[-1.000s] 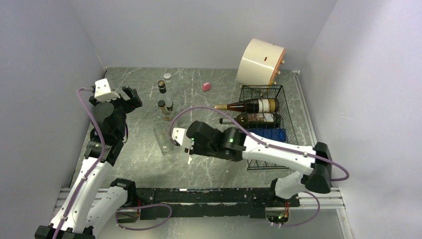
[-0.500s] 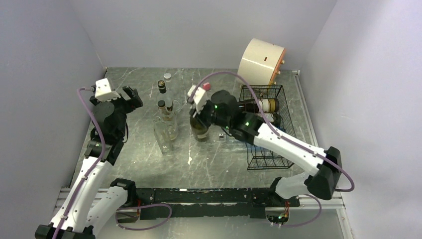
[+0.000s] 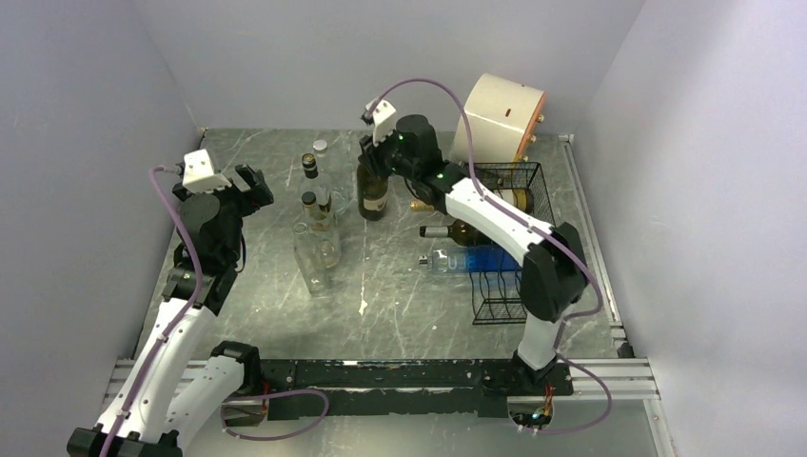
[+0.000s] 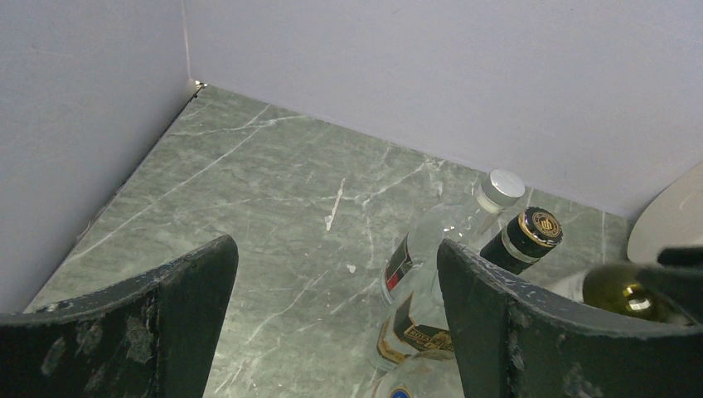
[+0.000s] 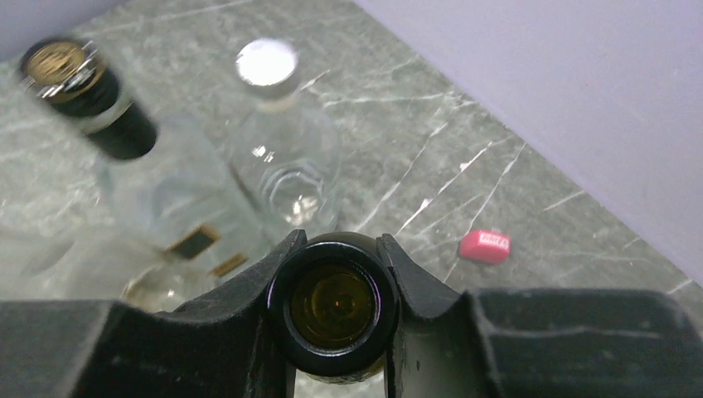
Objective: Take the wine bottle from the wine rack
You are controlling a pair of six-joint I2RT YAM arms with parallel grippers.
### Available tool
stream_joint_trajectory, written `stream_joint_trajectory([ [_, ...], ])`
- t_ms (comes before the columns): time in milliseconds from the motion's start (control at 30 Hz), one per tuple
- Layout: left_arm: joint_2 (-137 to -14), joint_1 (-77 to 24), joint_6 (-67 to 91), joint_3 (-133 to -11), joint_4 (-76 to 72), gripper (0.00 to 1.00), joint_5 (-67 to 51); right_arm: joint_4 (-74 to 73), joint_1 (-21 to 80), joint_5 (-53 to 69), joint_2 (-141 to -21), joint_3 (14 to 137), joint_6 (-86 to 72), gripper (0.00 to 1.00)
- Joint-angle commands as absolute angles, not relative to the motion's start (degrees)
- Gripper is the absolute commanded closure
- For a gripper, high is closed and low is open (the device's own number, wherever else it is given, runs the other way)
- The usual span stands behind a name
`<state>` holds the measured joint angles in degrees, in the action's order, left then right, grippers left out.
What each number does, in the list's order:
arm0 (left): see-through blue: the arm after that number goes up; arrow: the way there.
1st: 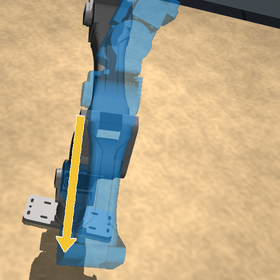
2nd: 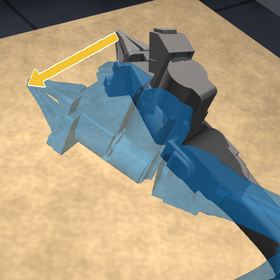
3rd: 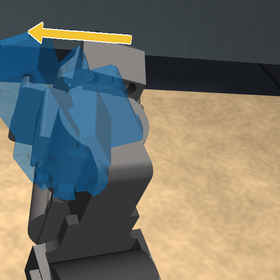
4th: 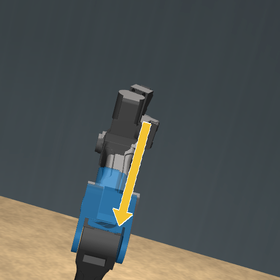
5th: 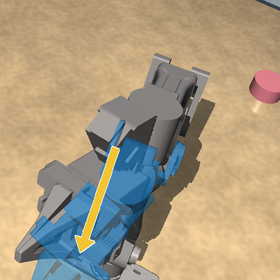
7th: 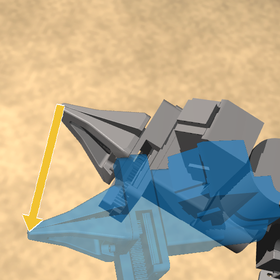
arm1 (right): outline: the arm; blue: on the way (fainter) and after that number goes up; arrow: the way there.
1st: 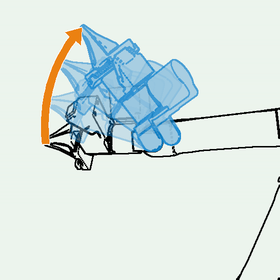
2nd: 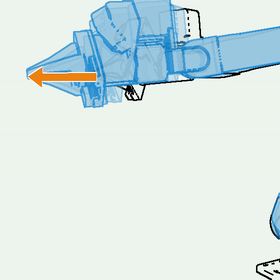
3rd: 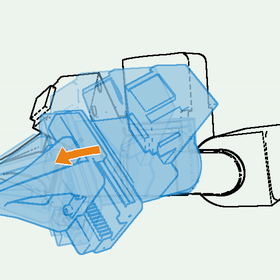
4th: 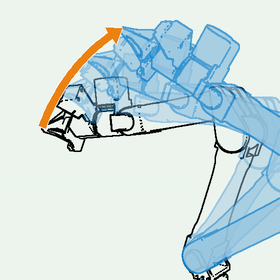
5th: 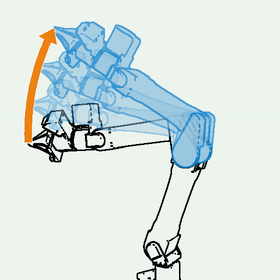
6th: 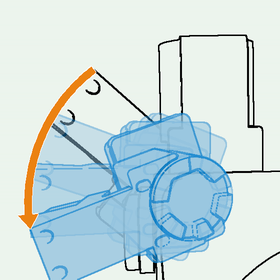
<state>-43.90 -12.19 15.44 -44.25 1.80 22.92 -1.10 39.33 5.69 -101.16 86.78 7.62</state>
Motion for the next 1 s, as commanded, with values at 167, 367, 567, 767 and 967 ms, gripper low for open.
stream_joint_trajectory([
  [167, -43.88, -11.78, 15.64, -46.01, 1.18, 0.07, 22.93, 4.51, 36.53, 6.88, -110.61, 102.58, 2.93, 1.0],
  [367, -43.76, -11.78, 15.79, -45.88, 1.17, 0.07, 22.58, 0.81, 36.37, 7.21, -113.99, 106.39, 1.09, 1.0],
  [567, -43.83, -11.78, 15.82, -45.9, 1.25, 0.07, 22.7, -3.25, 36.6, 8.09, -115.4, 107.93, 2.0, 1.0],
  [767, -43.46, -11.77, 15.56, -45.88, 1.14, 0.07, 23.18, -5.3, 36.57, 6.02, -117.73, 107.84, 1.57, 0.73],
  [967, -44.53, -11.78, 15.32, -45.83, 1.11, 0.07, 23.92, -6.43, 37.73, 6.47, -117.21, 108.88, 3.0, 0.27],
])
